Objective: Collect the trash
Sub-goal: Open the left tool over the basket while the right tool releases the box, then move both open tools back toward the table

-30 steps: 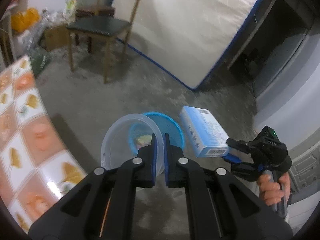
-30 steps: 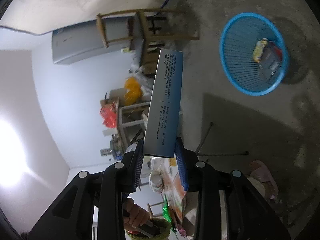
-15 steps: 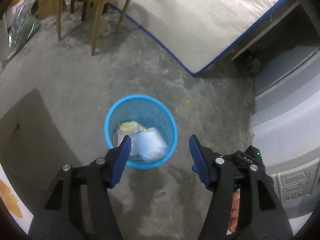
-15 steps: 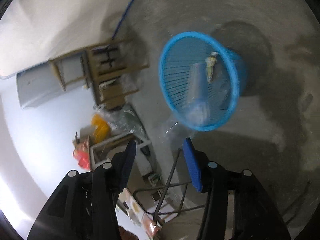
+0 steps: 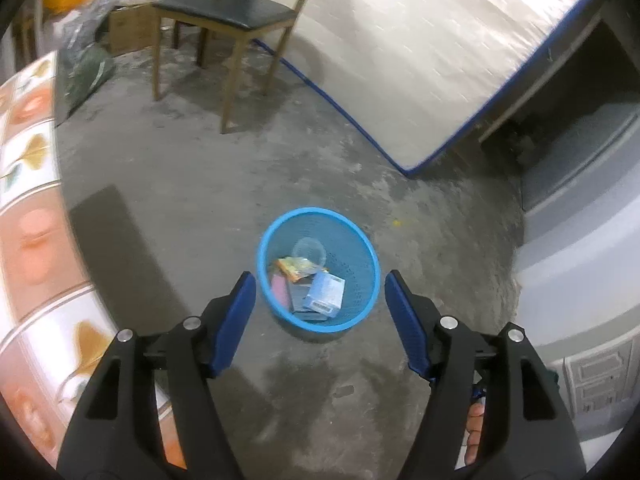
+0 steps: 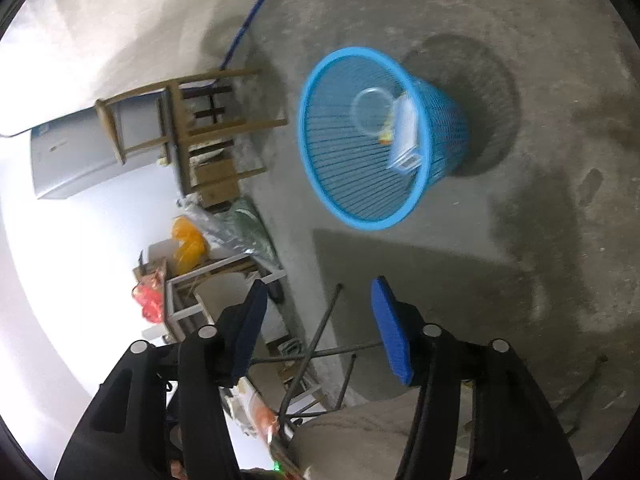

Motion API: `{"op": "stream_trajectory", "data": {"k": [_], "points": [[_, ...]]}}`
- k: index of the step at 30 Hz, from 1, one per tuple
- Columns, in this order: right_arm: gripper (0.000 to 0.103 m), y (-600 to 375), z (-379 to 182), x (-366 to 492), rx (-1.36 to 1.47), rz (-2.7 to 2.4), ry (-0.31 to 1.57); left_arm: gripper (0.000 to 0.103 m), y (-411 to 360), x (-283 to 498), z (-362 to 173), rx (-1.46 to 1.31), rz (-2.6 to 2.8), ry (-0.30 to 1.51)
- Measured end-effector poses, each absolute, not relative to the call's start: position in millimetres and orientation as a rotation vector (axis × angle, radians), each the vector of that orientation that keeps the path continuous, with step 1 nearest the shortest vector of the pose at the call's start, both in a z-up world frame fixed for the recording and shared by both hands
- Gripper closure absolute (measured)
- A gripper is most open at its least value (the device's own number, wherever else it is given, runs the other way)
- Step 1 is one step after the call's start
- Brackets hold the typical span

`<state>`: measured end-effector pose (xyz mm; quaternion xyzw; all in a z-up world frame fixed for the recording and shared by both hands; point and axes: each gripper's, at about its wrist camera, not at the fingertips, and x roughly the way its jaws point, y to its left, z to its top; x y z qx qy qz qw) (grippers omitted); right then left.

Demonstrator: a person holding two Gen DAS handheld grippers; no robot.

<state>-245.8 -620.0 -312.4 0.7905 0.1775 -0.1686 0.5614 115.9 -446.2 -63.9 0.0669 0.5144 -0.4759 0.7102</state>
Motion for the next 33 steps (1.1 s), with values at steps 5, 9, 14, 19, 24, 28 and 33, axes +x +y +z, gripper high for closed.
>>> {"op": "stream_trajectory", "data": {"k": [5,9,14,19,24,28,33], "points": [[0.047,-604,-270,-208,1.792,-0.281,0.435,0.036,-397,134,-28,0.089,-1.003,1.127],[0.046,-585,-232,-169,1.724,-0.161,0.442,0.035,-341,152,5,0.051,-0.958,1.104],[0.042,-552,-189,-110,1.653,0.011,0.484,0.033,-236,186,33,-0.079,-0.858,1.113],[0.041,-510,-156,-43,1.588,0.171,0.562,0.029,-127,218,44,-0.231,-0.696,1.093],[0.040,-460,-134,32,1.533,0.313,0.681,0.027,-26,255,38,-0.435,-0.478,1.081],[0.040,-422,-118,80,1.462,0.371,0.768,0.027,30,275,28,-0.596,-0.360,1.085],[0.040,-359,-74,129,1.117,0.433,0.891,0.027,69,283,22,-0.618,-0.286,1.048]]}}
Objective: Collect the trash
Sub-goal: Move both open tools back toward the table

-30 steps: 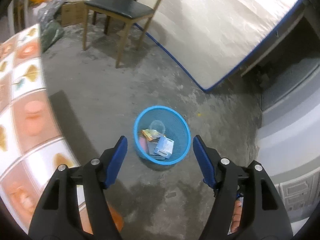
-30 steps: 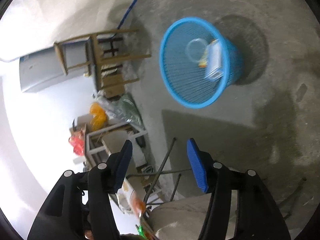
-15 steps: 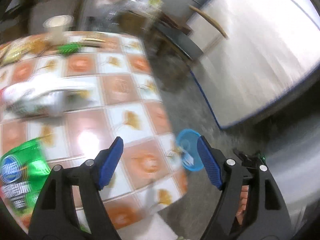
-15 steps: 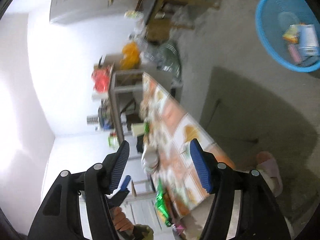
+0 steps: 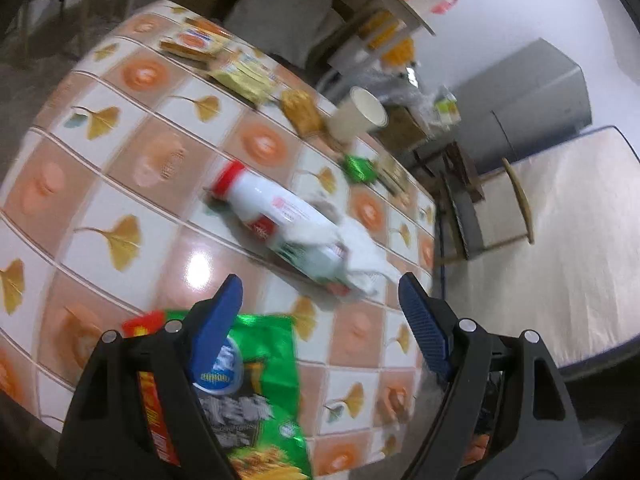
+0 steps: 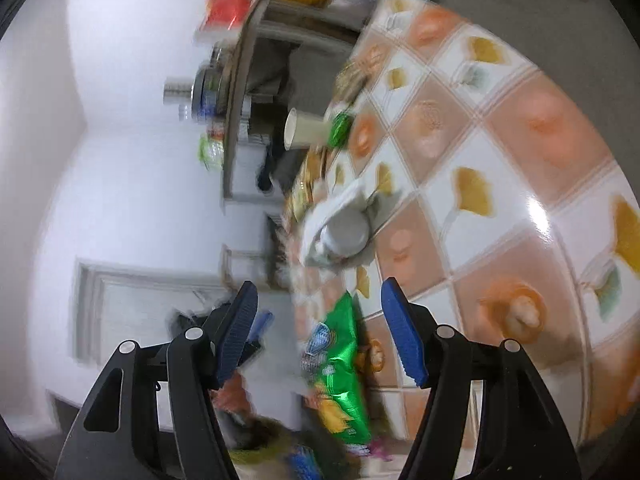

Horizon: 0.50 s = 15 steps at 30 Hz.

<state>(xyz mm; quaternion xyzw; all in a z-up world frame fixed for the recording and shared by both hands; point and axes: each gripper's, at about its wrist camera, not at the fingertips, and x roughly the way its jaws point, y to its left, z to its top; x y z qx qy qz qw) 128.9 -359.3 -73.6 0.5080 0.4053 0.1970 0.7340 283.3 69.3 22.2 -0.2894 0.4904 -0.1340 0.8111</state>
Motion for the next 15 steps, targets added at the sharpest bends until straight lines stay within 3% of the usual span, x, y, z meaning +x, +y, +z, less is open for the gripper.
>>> {"op": "stream_trajectory", "data": {"k": [3,7,15], "points": [[0.040,-327,-54,152,0.941,0.441,0.941,0.027,79,286,18,-0.596,-0.263,1.033],[0.040,-311,-61,185,0.991,0.459,0.997,0.027,78,290,21,-0.548,-0.300,0.989],[0.040,-312,-88,195,1.109,0.395,1.020,0.027,-27,297,55,0.070,-0.556,0.855]]}}
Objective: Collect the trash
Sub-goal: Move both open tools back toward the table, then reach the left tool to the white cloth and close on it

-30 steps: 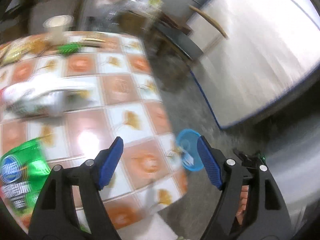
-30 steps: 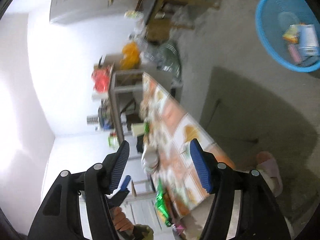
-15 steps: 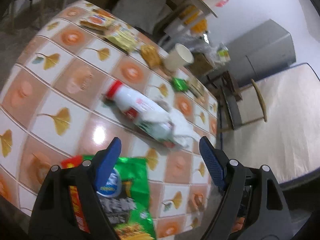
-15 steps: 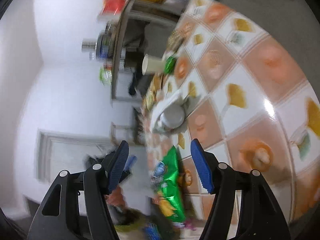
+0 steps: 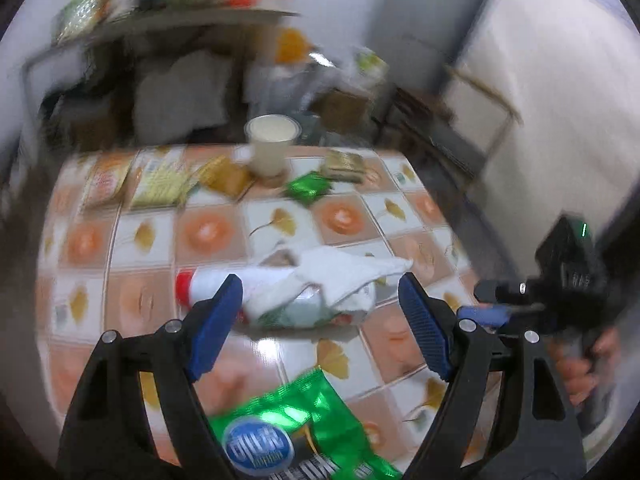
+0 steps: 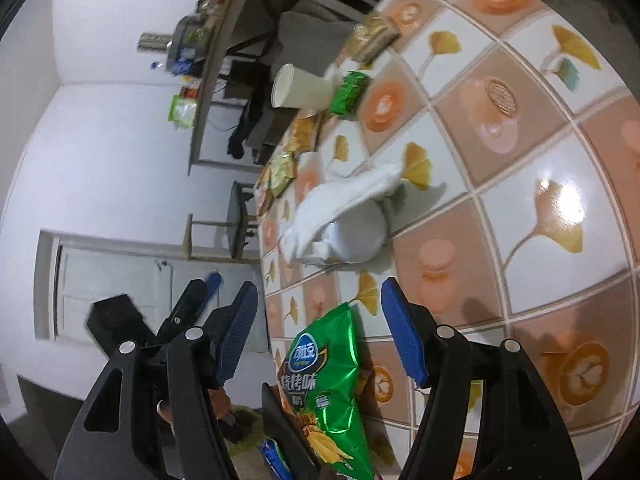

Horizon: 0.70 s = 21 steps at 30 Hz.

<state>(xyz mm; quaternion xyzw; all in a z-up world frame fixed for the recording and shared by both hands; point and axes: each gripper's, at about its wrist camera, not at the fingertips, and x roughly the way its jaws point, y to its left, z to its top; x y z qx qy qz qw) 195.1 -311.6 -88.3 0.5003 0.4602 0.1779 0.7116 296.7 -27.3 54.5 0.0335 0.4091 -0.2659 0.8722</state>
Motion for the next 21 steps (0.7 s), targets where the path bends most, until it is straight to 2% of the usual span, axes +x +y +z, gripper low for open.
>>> {"op": "stream_trajectory", "data": {"k": [9,13,16,19,20,21], "points": [[0.040,-336,-111,178,1.233,0.319,0.984,0.028,-125,318,12,0.414,-0.620,0.914],[0.040,-343,-113,174,1.242,0.306,0.979,0.035,-156,319,-16,0.603,-0.577,0.883],[0.040,-346,-112,173,1.239,0.305,0.976,0.042,-172,317,-35,0.734,-0.545,0.861],[0.040,-346,-111,173,1.234,0.308,0.977,0.056,-178,319,-45,0.782,-0.518,0.866],[0.040,-345,-111,173,1.234,0.310,0.978,0.062,-177,321,-46,0.775,-0.509,0.867],[0.040,-344,-112,174,1.234,0.310,0.978,0.074,-175,324,-45,0.754,-0.504,0.873]]}}
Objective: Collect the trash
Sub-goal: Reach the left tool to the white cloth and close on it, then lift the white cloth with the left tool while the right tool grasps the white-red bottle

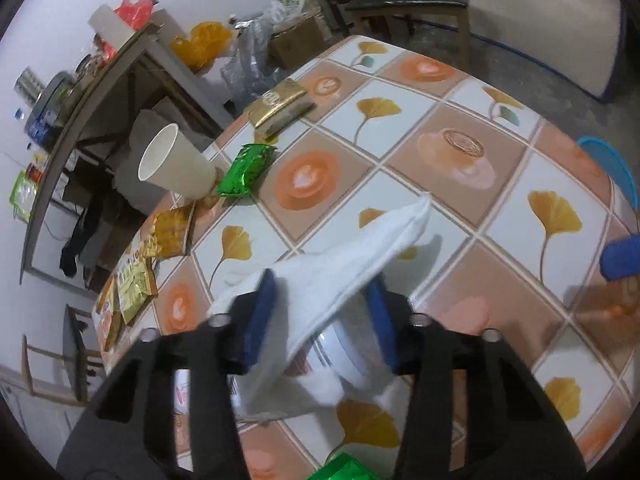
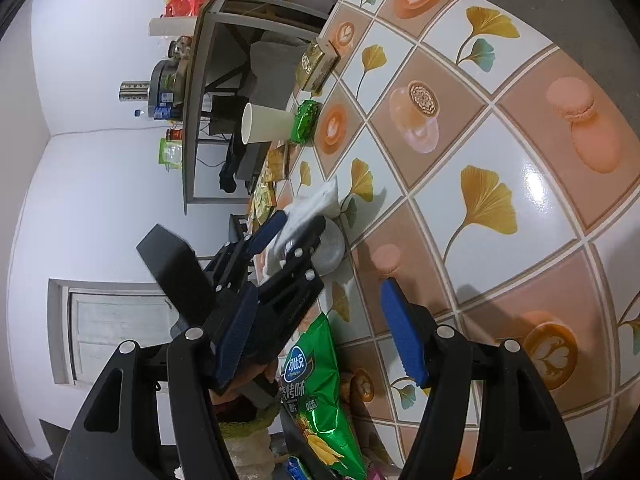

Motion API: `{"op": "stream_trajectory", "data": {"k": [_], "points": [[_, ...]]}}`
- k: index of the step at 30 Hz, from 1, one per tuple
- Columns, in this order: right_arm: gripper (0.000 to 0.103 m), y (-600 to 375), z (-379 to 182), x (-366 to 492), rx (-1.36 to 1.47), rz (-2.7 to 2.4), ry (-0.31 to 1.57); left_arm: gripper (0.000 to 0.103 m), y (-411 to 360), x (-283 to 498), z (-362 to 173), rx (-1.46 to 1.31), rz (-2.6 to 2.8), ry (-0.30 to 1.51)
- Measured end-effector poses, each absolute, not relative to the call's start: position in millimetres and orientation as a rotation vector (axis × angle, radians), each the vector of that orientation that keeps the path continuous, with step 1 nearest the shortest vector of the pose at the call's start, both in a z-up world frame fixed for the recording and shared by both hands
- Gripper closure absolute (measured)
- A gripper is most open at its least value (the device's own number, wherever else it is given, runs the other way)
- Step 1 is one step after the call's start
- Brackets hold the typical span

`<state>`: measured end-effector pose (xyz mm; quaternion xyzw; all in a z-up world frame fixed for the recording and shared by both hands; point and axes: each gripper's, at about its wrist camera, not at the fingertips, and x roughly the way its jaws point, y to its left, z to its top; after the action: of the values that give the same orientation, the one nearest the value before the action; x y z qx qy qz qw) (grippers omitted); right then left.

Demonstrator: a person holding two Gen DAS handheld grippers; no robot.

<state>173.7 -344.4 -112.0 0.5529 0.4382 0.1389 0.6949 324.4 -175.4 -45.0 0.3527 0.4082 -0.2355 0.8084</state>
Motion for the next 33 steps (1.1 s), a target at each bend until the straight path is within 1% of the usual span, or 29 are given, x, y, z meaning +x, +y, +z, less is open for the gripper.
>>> {"op": "stream_trajectory", "data": {"k": [2,4,5,6,11,16,18,21,24,28,33], "points": [[0.040,-345,-114,174,1.238,0.310,0.982,0.083,-170,333,-41,0.676,-0.502,0.899],[0.040,-346,-115,173,1.237,0.307,0.986,0.087,-166,336,-36,0.624,-0.503,0.892],[0.040,-346,-116,174,1.236,0.305,0.987,0.097,-161,338,-30,0.579,-0.517,0.889],[0.040,-346,-115,174,1.233,0.306,0.988,0.101,-157,339,-27,0.538,-0.532,0.893],[0.040,-344,-108,177,1.198,0.309,0.990,0.102,-119,351,-6,0.235,-0.578,0.938],[0.040,-327,-84,192,1.054,0.343,1.000,0.102,-56,356,16,-0.066,-0.578,0.944],[0.040,-311,-69,204,0.947,0.372,1.018,0.102,-26,351,24,-0.144,-0.552,0.925],[0.040,-271,-42,227,0.681,0.405,1.048,0.102,21,336,34,-0.260,-0.491,0.875],[0.040,-225,-27,248,0.446,0.456,1.080,0.102,68,320,39,-0.373,-0.418,0.825],[0.040,-169,-28,279,0.229,0.480,1.127,0.102,111,302,40,-0.451,-0.333,0.782],[0.040,-121,-49,310,0.045,0.461,1.178,0.102,132,291,29,-0.486,-0.275,0.798]]}}
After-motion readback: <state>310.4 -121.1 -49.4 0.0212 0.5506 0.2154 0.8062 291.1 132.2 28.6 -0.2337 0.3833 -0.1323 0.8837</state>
